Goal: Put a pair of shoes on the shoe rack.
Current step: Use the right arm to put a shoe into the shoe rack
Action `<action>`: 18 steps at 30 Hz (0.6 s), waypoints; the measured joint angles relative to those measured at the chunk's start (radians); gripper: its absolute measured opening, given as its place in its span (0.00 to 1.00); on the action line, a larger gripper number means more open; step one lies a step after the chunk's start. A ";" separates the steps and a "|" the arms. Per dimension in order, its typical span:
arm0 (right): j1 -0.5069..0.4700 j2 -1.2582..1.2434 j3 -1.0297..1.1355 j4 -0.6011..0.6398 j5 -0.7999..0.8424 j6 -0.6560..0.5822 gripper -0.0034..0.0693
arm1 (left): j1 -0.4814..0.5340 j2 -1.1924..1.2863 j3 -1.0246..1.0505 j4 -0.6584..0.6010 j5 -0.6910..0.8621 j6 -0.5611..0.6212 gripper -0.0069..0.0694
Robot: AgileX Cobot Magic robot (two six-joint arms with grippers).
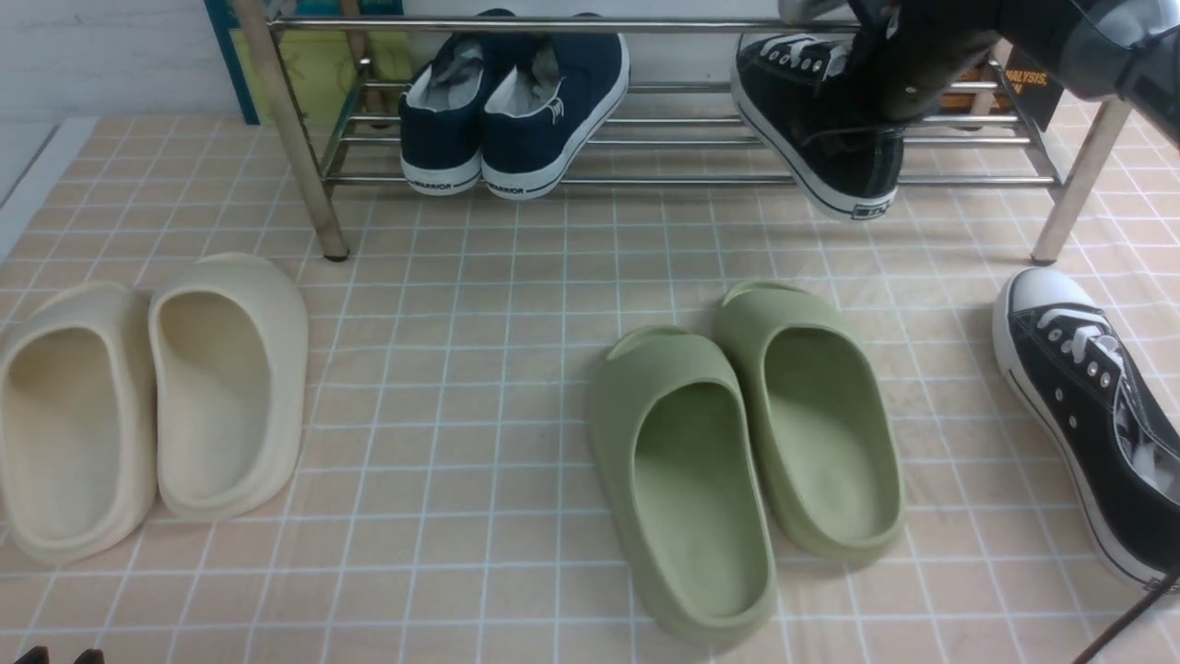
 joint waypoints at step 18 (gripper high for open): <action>0.000 -0.270 0.150 0.068 0.228 -0.027 0.59 | 0.000 0.000 0.000 0.000 0.000 0.000 0.40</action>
